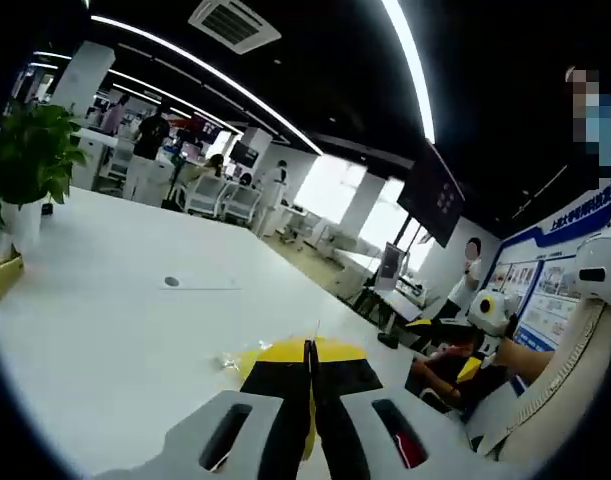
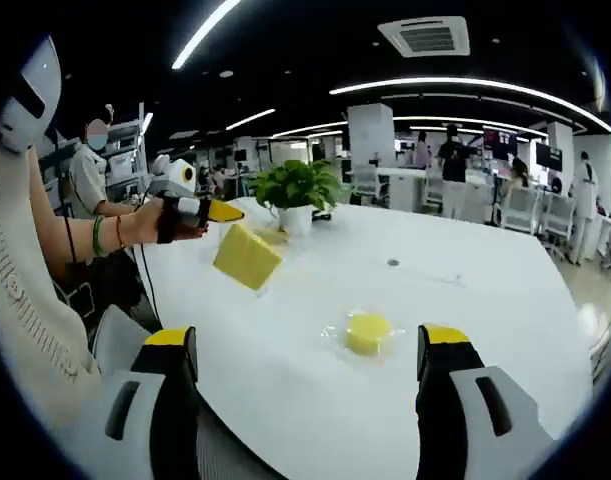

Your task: Compare the silicone blocks by pressing each to a similar depth, holding the contact briefly, and releasing to observe deformation and rebound differences across the visible hardness samples.

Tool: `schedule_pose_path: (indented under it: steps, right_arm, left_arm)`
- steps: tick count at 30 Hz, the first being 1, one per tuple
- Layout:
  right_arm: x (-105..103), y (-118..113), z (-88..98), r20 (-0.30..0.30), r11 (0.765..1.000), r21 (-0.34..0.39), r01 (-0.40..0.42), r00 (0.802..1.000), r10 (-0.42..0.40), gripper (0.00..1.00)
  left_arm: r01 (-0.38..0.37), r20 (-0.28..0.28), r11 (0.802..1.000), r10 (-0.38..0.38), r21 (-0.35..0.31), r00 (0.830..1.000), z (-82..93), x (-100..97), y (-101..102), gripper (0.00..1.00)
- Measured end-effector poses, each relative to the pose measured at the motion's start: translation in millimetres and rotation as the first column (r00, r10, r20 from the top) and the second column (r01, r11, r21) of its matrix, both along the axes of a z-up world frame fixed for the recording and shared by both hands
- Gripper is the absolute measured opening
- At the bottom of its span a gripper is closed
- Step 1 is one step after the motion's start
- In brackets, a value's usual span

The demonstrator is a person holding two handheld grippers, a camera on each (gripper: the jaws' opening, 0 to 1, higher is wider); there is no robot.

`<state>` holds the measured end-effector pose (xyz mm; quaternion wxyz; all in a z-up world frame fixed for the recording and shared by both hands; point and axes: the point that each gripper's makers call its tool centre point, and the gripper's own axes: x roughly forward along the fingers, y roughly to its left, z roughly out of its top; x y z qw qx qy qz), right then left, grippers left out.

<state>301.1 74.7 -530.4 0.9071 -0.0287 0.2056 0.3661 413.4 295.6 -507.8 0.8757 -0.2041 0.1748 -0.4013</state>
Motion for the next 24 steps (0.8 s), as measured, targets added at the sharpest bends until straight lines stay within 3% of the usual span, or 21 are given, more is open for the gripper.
schedule_pose_path:
  steps: [5, 10, 15, 17, 21, 24]
  right_arm:
    - [-3, -3, -8.8, -0.032, 1.000, 0.008, 0.025, 0.999, -0.024, 0.87]
    - [-4, 2, -22.7, -0.076, 1.000, -0.005, 0.009, 0.997, -0.010, 0.85]
    - [-2, 3, -24.8, -0.087, 1.000, 0.002, 0.013, 0.996, -0.013, 0.85]
    - [0, 0, -28.4, -0.095, 1.000, -0.007, 0.025, 0.995, -0.026, 0.85]
    - [-2, -5, -35.5, -0.124, 0.999, -0.019, 0.038, 0.992, -0.040, 0.84]
    - [-1, -5, -36.9, -0.129, 0.999, -0.024, 0.038, 0.991, -0.040, 0.85]
  left_arm:
    - [-0.014, -0.016, 0.996, 0.015, 0.084, 1.000, -35.6, 16.3, 2, 0.00]
    - [-0.019, -0.082, 0.996, 0.026, 0.088, 0.996, -70.7, 29.7, 1, 0.00]
    - [-0.031, -0.111, 0.990, 0.046, 0.135, 0.993, -100.3, 44.7, 11, 0.00]
    - [-0.053, -0.117, 0.992, 0.067, 0.112, 0.991, -97.6, 52.5, 18, 0.00]
    - [-0.090, -0.065, 0.975, 0.105, 0.201, 0.992, -102.9, 72.0, 35, 0.00]
    - [-0.112, -0.073, 0.973, 0.129, 0.202, 0.989, -109.3, 87.6, 48, 0.00]
